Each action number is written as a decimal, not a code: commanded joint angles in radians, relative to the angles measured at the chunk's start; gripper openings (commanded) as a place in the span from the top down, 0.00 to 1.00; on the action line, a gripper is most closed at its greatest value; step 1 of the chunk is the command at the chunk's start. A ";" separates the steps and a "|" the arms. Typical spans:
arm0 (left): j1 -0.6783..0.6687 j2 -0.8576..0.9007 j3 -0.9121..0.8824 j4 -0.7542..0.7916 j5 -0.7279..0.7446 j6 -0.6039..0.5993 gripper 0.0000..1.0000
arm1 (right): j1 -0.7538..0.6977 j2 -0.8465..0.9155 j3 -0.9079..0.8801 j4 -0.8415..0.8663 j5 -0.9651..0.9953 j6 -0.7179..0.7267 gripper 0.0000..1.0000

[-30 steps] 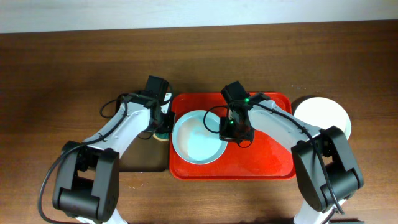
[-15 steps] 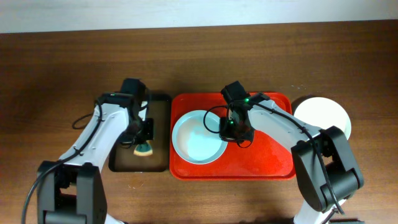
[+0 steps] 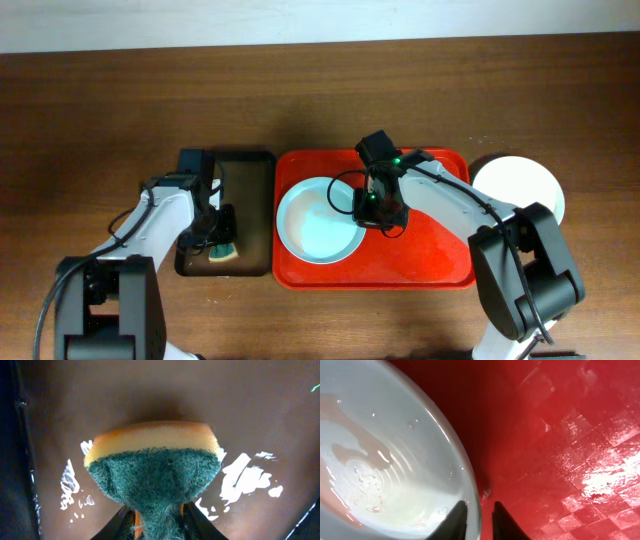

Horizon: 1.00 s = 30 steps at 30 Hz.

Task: Clean dirty plates on tray and stack at the side
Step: 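Return the sponge to the black tray and release it with left gripper, then lift the light blue plate with the right gripper off the red tray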

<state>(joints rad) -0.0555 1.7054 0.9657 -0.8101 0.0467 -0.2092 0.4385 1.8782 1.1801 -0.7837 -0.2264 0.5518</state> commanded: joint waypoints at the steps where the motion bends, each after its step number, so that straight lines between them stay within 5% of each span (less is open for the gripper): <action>1: 0.006 -0.047 0.006 -0.005 0.054 0.001 0.42 | 0.007 -0.013 0.000 0.001 0.002 0.003 0.75; 9: 0.031 -0.420 0.095 -0.051 0.044 -0.063 0.41 | 0.008 -0.013 0.000 -0.005 0.002 0.002 0.71; 10: 0.045 -0.474 0.095 -0.058 0.011 -0.063 0.33 | 0.008 -0.013 0.000 -0.005 0.002 0.002 0.71; 11: 0.059 -0.531 0.095 -0.065 -0.023 -0.063 0.03 | 0.008 -0.013 0.000 -0.005 0.002 0.002 0.72; 12: 0.063 -0.565 0.095 -0.066 -0.047 -0.063 0.01 | 0.008 -0.013 0.000 -0.004 0.002 0.002 0.72; 14: 0.063 -0.621 0.095 -0.066 -0.063 -0.063 0.01 | 0.008 -0.013 0.000 -0.003 0.002 0.003 0.72; 20: 0.063 -0.651 0.095 -0.066 -0.063 -0.063 0.01 | 0.008 -0.013 0.000 0.008 0.020 0.003 0.96; 25: 0.063 -0.651 0.095 -0.066 -0.063 -0.063 0.01 | 0.008 -0.005 -0.003 0.013 0.119 0.003 0.95; 26: 0.063 -0.651 0.095 -0.066 -0.063 -0.063 0.01 | 0.008 -0.001 -0.004 0.014 0.119 0.003 0.90; 27: 0.063 -0.651 0.095 -0.066 -0.063 -0.063 0.01 | 0.011 0.005 -0.004 0.014 0.119 0.003 0.72; 30: 0.063 -0.651 0.095 -0.066 -0.063 -0.063 0.01 | 0.022 0.013 -0.004 0.017 0.119 0.003 0.80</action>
<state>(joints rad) 0.0032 1.0622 1.0439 -0.8749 -0.0048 -0.2626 0.4423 1.8790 1.1801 -0.7723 -0.1383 0.5507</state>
